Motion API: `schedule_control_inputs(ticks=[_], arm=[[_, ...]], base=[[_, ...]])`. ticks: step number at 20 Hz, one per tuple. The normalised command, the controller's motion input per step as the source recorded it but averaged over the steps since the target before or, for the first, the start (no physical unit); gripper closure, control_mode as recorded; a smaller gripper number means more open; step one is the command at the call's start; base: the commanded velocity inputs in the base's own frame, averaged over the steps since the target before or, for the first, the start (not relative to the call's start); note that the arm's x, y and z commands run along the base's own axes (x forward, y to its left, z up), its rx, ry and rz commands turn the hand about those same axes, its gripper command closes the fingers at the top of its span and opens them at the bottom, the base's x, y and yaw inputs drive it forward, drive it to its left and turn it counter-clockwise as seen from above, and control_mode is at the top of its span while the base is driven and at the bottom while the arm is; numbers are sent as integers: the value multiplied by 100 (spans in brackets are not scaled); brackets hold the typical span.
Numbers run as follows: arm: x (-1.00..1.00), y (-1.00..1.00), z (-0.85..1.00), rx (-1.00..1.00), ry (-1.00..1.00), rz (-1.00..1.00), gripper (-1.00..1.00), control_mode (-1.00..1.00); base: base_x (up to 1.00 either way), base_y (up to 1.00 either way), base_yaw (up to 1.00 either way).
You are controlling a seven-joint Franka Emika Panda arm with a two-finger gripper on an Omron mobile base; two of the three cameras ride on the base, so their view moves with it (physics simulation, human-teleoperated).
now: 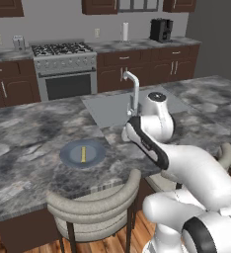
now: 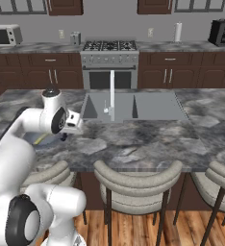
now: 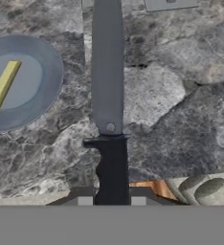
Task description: Retrieve the butter from the fridge and place it on a plate on the dining table. Then retrieve the butter knife by the fridge and place it near the plate.
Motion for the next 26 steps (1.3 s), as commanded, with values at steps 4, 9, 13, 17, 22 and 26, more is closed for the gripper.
schedule_control_inputs(ticks=[4, 9, 13, 17, 22, 26], arm=[[86, 23, -48, 0, 0, 1, 100, -100], [72, 15, -47, 0, 0, 3, 100, -100], [59, 0, -55, 0, 1, 3, 100, -100], [46, 0, -49, 0, 1, 3, 100, -100], [26, 9, -36, 0, 0, 1, 100, -100], [14, 12, -42, 0, 0, 1, 100, -100]], base=[[0, 0, 0], [0, 0, 0], [0, 0, 0], [0, 0, 0], [0, 0, 0], [0, 0, 0]])
